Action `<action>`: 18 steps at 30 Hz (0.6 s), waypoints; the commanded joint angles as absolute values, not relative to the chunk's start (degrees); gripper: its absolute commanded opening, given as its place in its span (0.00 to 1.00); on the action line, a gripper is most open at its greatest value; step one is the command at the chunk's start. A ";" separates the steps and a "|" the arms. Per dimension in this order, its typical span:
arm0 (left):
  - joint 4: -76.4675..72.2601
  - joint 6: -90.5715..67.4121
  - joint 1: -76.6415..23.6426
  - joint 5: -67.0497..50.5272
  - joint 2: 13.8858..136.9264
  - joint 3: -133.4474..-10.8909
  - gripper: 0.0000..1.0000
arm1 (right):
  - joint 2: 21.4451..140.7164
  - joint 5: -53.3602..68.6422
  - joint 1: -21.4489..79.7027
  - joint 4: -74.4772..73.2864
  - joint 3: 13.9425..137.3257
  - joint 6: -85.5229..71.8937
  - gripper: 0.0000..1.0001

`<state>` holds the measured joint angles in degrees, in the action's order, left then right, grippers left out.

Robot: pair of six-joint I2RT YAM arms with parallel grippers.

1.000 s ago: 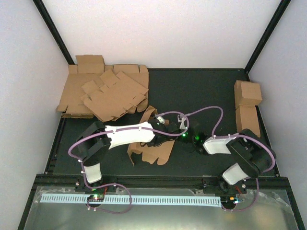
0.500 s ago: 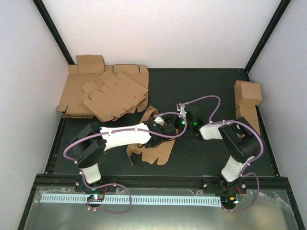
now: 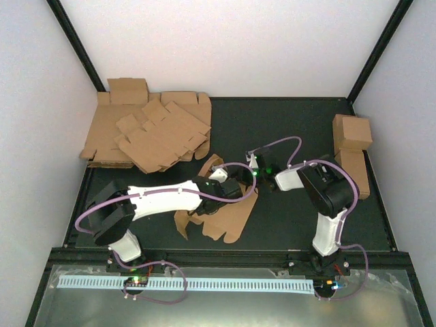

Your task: Fold the paper box

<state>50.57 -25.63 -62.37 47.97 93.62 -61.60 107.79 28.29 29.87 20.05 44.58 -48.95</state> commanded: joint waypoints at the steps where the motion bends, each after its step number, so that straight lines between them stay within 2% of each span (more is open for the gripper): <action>1: 46.98 -25.40 -62.82 45.35 92.58 -60.28 0.02 | 108.51 27.65 29.80 20.73 43.73 -49.25 0.02; 5: 46.85 -25.09 -63.33 45.37 92.20 -60.11 0.02 | 107.97 29.07 29.80 23.60 42.54 -48.74 0.02; 8: 47.39 -24.88 -63.73 45.50 92.56 -60.63 0.02 | 106.64 29.46 29.82 26.65 40.98 -47.84 0.06; 18: 51.86 -25.77 -64.80 48.04 95.27 -64.60 0.01 | 99.42 25.66 29.62 30.32 36.15 -42.94 0.10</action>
